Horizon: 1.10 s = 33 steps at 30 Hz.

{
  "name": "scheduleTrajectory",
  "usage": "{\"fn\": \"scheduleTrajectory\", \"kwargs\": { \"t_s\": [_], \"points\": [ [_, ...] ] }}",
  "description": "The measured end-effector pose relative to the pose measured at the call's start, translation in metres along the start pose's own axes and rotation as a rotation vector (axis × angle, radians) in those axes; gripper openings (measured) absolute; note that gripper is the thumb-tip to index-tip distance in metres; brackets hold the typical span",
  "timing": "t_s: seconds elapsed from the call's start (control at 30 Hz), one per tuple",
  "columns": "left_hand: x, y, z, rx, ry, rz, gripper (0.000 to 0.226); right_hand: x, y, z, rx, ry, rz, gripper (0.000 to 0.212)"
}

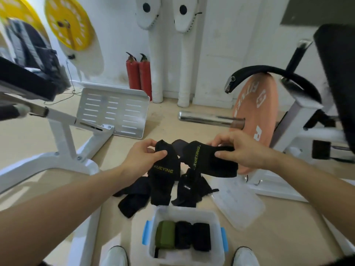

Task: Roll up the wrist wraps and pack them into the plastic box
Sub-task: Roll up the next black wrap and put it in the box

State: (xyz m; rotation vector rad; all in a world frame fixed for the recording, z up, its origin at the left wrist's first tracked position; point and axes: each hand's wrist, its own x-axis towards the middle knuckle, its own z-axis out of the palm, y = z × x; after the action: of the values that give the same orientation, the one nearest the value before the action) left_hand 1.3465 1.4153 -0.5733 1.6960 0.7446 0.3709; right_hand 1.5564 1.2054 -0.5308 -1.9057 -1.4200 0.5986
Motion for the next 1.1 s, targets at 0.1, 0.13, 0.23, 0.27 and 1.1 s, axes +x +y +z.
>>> {"fn": "scheduleTrajectory", "kwargs": {
  "t_s": [0.1,0.13,0.23,0.27,1.1],
  "points": [
    [-0.014,0.002,0.002,-0.039,-0.003,-0.070,0.027,-0.011,-0.015,0.007,-0.002,0.051,-0.050,0.017],
    [-0.017,0.003,0.002,-0.060,-0.027,-0.082,0.027,-0.014,-0.018,0.009,-0.018,0.049,-0.066,0.015],
    [-0.014,0.007,0.003,-0.120,-0.105,-0.093,0.022,-0.018,-0.021,0.013,-0.036,0.023,-0.084,0.013],
    [-0.012,0.007,0.005,-0.119,-0.100,-0.084,0.017,-0.019,-0.020,0.014,-0.039,0.014,-0.085,0.012],
    [0.010,0.002,0.022,0.093,-0.296,0.091,0.010,-0.025,-0.002,0.002,-0.233,-0.048,0.077,0.025]
  ]
}}
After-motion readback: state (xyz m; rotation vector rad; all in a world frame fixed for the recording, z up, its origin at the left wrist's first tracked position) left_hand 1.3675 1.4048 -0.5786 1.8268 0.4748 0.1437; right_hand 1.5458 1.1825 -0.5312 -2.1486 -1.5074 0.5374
